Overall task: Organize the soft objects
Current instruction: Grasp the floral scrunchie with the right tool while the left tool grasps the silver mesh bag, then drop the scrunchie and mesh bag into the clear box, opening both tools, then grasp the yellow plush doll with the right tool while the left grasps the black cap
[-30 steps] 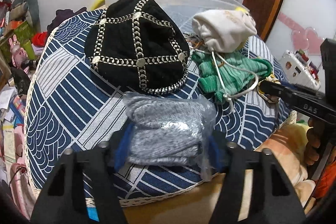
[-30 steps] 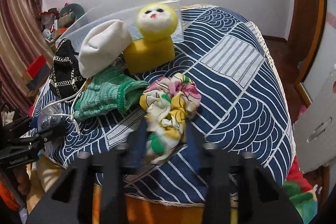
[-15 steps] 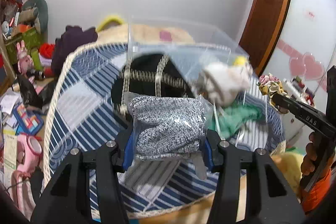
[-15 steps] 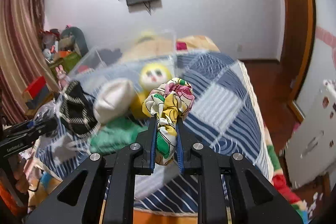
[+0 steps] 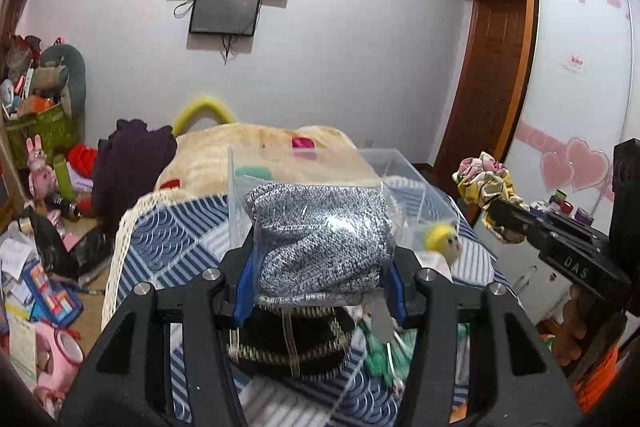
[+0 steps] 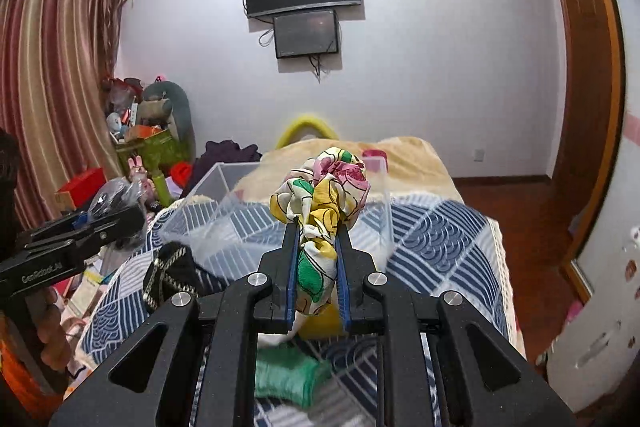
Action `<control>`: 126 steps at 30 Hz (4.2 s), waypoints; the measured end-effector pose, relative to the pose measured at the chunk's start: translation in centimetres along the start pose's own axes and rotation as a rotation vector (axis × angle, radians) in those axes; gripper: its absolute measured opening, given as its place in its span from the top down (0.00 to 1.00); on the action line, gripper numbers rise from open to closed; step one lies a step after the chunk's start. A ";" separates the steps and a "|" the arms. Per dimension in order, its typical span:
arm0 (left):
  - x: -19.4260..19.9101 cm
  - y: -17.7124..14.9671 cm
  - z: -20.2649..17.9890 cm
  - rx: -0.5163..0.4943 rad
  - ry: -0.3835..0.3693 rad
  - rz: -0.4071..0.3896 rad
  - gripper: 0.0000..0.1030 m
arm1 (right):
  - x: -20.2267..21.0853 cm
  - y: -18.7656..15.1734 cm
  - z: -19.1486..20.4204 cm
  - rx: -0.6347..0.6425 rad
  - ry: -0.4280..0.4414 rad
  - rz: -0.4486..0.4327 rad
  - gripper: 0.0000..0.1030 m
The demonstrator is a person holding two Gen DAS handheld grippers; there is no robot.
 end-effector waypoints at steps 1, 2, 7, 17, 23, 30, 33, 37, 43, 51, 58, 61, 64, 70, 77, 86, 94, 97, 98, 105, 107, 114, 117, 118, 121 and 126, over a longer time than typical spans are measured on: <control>-0.6 0.4 0.1 -0.002 0.001 -0.004 0.50 | -0.4 0.2 0.0 0.002 0.002 0.001 0.86; -1.1 0.6 0.3 -0.004 0.005 -0.006 0.50 | -0.7 0.4 0.2 0.000 0.005 0.002 0.86; -4.6 1.5 0.6 -0.016 0.024 0.016 0.50 | -3.5 0.8 0.0 -0.004 -0.003 0.030 0.86; -10.9 1.5 0.3 -0.077 0.068 0.108 0.50 | -8.7 1.5 -0.2 -0.048 0.010 0.144 0.86; -13.6 1.4 0.7 -0.081 0.083 0.175 0.50 | -10.0 1.0 0.0 -0.040 0.012 0.207 0.86; -14.7 0.8 0.2 -0.095 0.097 0.209 0.47 | -10.1 0.9 0.4 -0.018 0.006 0.219 0.72; -14.4 0.7 -0.1 -0.104 0.087 0.205 0.44 | -9.4 1.0 0.4 -0.005 -0.002 0.198 0.65; -13.4 1.0 -0.3 -0.110 0.083 0.188 0.41 | -8.4 1.4 0.5 0.013 -0.008 0.167 0.65; -10.5 1.8 0.1 -0.071 0.040 0.132 0.18 | -5.5 2.0 0.1 0.012 -0.017 0.094 0.59; -6.1 1.2 0.0 -0.077 0.033 0.061 0.03 | -2.9 1.7 -0.1 0.003 -0.036 0.040 0.47; -5.4 -1.7 0.4 -0.063 0.065 0.100 0.01 | -2.4 -0.9 -1.2 -0.009 -0.082 0.070 0.26; -5.9 -3.0 0.7 -0.046 0.056 0.142 0.01 | -3.3 -2.4 -1.7 -0.015 -0.096 0.117 0.26; -6.6 -4.3 1.0 -0.052 0.076 0.177 0.01 | -4.0 -2.7 -2.2 -0.034 -0.088 0.136 0.26; -7.7 -6.4 1.5 -0.057 0.087 0.231 0.01 | -4.4 -3.7 -2.5 -0.039 -0.045 0.172 0.42; -8.5 -7.4 2.4 -0.019 0.031 0.253 0.04 | -4.8 -4.5 -2.1 -0.047 -0.016 0.194 0.61; -7.0 -8.3 2.1 -0.072 0.046 0.231 0.69 | -3.4 -3.7 -2.0 -0.052 -0.029 0.149 0.62; -4.2 -6.8 1.4 -0.083 0.019 0.144 0.83 | -1.5 -2.5 -1.6 -0.025 -0.027 0.079 0.63; -2.8 -5.6 0.9 -0.093 0.020 0.095 0.83 | -1.0 -1.9 -1.5 -0.022 -0.026 0.051 0.63; -2.5 -5.2 0.8 -0.097 0.024 0.076 0.83 | -1.0 -1.8 -1.5 -0.021 -0.024 0.047 0.63; -1.3 -1.6 0.9 -0.094 0.054 -0.019 0.83 | -0.8 -0.6 -0.9 0.007 -0.024 0.014 0.63; -1.3 -0.8 1.0 -0.094 0.054 -0.039 0.83 | -0.9 -0.2 -0.7 0.018 -0.027 0.007 0.63; -2.2 2.2 1.2 -0.081 0.055 -0.082 0.83 | -2.3 1.6 0.3 0.059 -0.027 -0.018 0.63; -3.1 2.9 1.2 -0.070 0.068 -0.087 0.83 | -3.4 2.2 0.7 0.070 -0.026 -0.018 0.63; -3.5 3.1 1.3 -0.060 0.068 -0.084 0.83 | -3.9 2.3 0.9 0.074 -0.023 -0.012 0.63; -5.0 3.3 1.5 -0.038 0.095 -0.070 0.83 | -5.6 2.5 1.3 0.077 -0.014 0.012 0.63; -8.1 2.9 1.2 -0.039 0.115 -0.003 0.83 | -8.6 2.1 1.6 0.076 -0.010 0.086 0.63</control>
Point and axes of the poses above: each gripper's, at about its wrist camera, not at the fingertips, and x roughly against the way its jaws point, z to its left, y to its top, the point moved 1 cm from there along -x, roughly the way its jaws point, and after that the axes turned 2 degrees about -y, right-handed, at the moved point
